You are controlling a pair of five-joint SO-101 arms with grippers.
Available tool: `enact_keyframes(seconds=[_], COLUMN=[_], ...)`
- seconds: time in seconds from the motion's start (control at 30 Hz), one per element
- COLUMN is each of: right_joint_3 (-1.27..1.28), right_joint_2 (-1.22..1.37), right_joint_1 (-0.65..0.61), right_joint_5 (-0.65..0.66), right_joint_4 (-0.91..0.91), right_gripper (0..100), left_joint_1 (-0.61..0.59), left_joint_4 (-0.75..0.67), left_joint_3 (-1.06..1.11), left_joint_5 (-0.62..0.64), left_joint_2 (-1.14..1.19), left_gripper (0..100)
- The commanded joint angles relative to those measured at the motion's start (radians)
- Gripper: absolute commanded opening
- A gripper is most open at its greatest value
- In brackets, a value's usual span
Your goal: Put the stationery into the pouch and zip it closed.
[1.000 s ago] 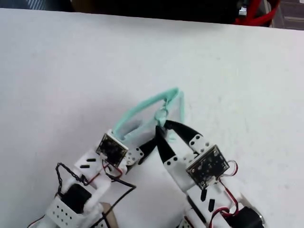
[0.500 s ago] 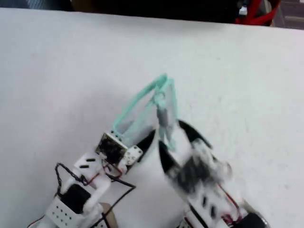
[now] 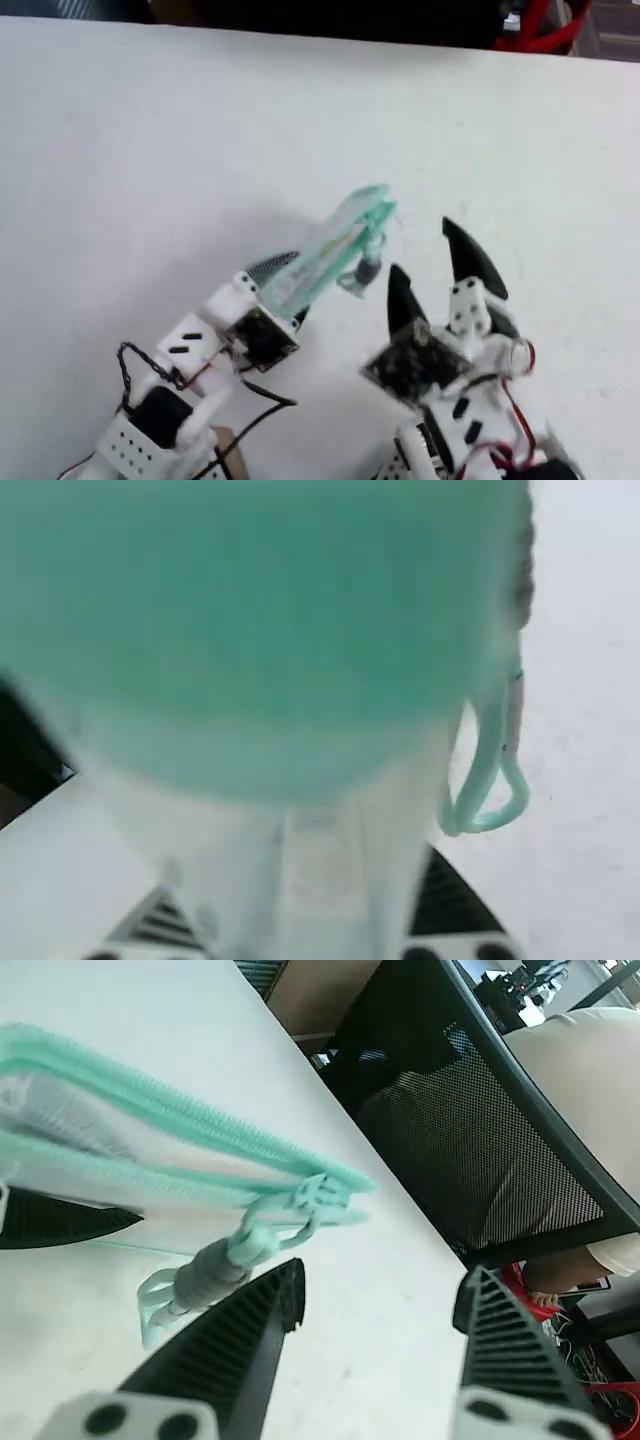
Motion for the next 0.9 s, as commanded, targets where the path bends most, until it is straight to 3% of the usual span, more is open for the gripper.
enact_keyframes(seconds=[0.0, 0.17, 0.57, 0.7, 0.87], right_joint_3=[-0.032, -0.026, 0.109, 0.107, 0.104], right_joint_2=[0.064, 0.107, 0.225, 0.245, 0.248], right_joint_1=[0.021, 0.074, 0.13, 0.093, 0.041], right_joint_5=[0.035, 0.121, 0.265, 0.278, 0.427], right_joint_4=[-0.044, -0.044, -0.17, -0.186, -0.197], right_gripper=[23.3, 20.2, 19.8, 25.9, 25.8], left_joint_1=[-0.031, -0.036, -0.03, -0.03, -0.028], left_joint_4=[0.037, 0.146, 0.147, 0.115, 0.083], left_joint_3=[-0.034, -0.107, -0.104, -0.077, -0.046], left_joint_5=[-0.074, -0.124, -0.123, -0.123, -0.123], left_joint_2=[-0.01, -0.01, -0.01, -0.01, -0.01], left_gripper=[6, 6, 6, 6, 6])
